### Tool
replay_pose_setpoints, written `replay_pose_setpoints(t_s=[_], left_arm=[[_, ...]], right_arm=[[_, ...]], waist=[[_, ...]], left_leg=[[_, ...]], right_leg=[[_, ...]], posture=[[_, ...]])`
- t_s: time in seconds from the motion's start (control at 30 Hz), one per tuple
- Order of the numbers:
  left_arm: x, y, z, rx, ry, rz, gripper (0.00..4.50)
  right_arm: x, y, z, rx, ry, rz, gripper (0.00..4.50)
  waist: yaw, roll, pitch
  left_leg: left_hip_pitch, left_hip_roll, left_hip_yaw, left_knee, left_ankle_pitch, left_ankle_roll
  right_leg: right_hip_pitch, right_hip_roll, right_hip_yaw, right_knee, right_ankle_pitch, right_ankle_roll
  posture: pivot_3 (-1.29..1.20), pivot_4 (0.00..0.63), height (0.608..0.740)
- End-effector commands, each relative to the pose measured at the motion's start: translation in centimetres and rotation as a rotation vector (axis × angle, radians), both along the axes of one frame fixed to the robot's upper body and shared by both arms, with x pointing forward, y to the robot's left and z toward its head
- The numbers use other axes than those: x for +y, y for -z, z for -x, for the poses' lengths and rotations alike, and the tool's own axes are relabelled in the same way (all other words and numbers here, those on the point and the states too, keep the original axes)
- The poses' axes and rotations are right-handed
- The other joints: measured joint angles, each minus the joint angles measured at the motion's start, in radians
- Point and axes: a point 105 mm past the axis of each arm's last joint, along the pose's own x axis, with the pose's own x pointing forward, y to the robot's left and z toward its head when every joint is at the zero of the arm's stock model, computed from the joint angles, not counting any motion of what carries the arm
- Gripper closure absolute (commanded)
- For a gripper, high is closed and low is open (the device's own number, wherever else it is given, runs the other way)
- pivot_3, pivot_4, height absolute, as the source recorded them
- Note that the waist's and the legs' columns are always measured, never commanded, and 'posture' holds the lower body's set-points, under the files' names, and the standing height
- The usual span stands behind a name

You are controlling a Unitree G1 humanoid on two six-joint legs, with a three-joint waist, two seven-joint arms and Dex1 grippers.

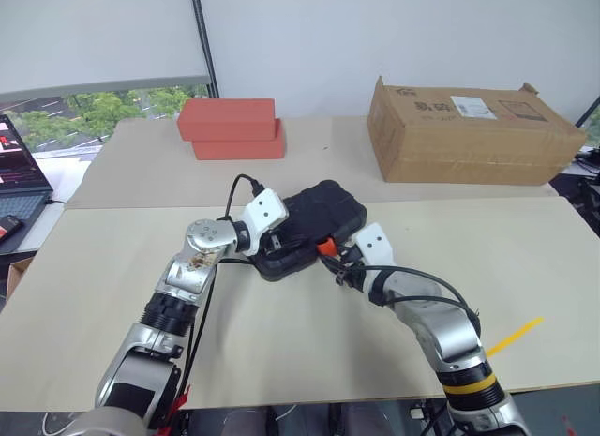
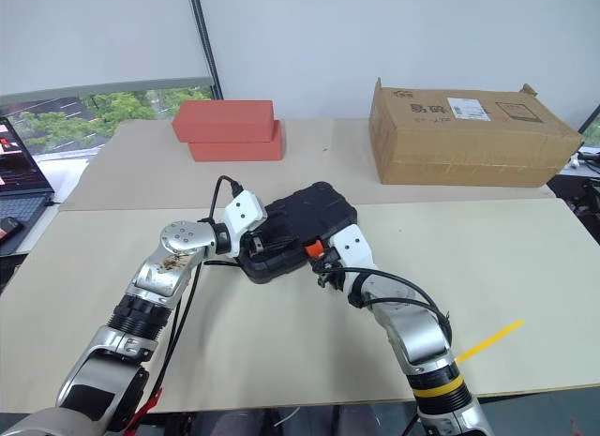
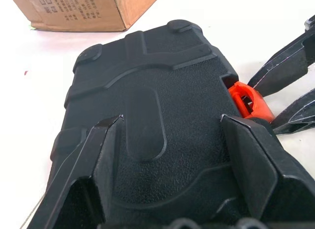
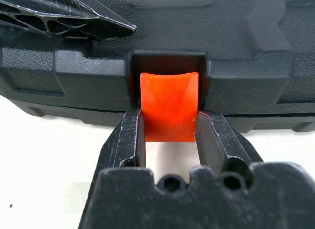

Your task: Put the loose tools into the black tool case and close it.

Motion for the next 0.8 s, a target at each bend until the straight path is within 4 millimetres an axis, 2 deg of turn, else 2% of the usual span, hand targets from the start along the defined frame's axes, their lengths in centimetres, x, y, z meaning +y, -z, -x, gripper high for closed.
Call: replay_pose_setpoints(t_s=[0.03, 0.13, 0.2, 0.3, 0.53, 0.63, 0.8], left_arm=[[-0.1, 4.8, 1.3, 0.149, 0.023, -0.101, 1.10], [-0.1, 4.9, 1.4, 0.145, 0.023, -0.103, 1.10], [-0.1, 4.9, 1.4, 0.147, 0.021, -0.102, 1.10], [-0.1, 4.9, 1.4, 0.149, 0.019, -0.098, 1.10], [-0.1, 5.1, 1.4, 0.154, 0.017, -0.095, 1.10], [-0.3, 5.1, 1.4, 0.154, 0.019, -0.092, 1.10], [-0.3, 5.1, 1.4, 0.153, 0.020, -0.091, 1.10]], right_arm=[[0.6, -3.0, -0.9, -0.120, 0.021, -0.031, 3.34], [1.0, -2.9, -0.7, -0.093, 0.015, -0.041, 3.34], [0.8, -2.7, -0.6, -0.094, 0.014, -0.025, 2.34], [0.0, -2.3, -0.2, -0.080, 0.011, 0.005, 1.50], [-1.3, -1.3, 1.8, 0.034, -0.043, 0.065, 1.50], [-1.1, -0.8, 1.8, 0.067, -0.043, 0.079, 2.20], [-0.7, -0.4, 0.8, 0.077, -0.022, 0.098, 3.93]], waist=[[-0.002, 0.000, 0.000], [-0.005, 0.000, 0.000], [-0.006, 0.000, 0.000], [-0.008, 0.000, 0.000], [-0.003, 0.000, 0.000], [-0.001, 0.000, 0.000], [0.001, 0.000, 0.000]], left_leg=[[0.000, 0.000, 0.000, 0.000, 0.000, 0.000], [0.001, 0.001, 0.000, 0.000, 0.000, 0.000], [0.001, 0.001, 0.000, 0.000, 0.000, 0.000], [0.001, 0.001, 0.000, 0.000, 0.000, 0.000], [0.000, 0.001, 0.000, -0.001, -0.002, 0.001], [-0.001, 0.001, 0.000, -0.001, -0.003, 0.002], [-0.001, 0.001, 0.000, -0.001, -0.003, 0.002]], right_leg=[[0.000, 0.000, 0.000, 0.000, 0.000, 0.000], [0.000, 0.000, 0.000, 0.000, 0.000, 0.000], [0.000, 0.000, 0.000, 0.000, 0.000, 0.000], [0.000, 0.000, 0.000, 0.000, 0.000, 0.000], [0.000, 0.000, 0.000, -0.002, 0.000, -0.001], [0.000, 0.000, 0.000, -0.003, 0.000, -0.001], [0.000, 0.000, 0.000, -0.003, 0.000, 0.000]], posture=[[0.00, 0.150, 0.711], [0.00, 0.150, 0.711], [0.00, 0.150, 0.711], [0.00, 0.150, 0.711], [0.00, 0.150, 0.711], [0.00, 0.150, 0.711], [0.00, 0.150, 0.711]])
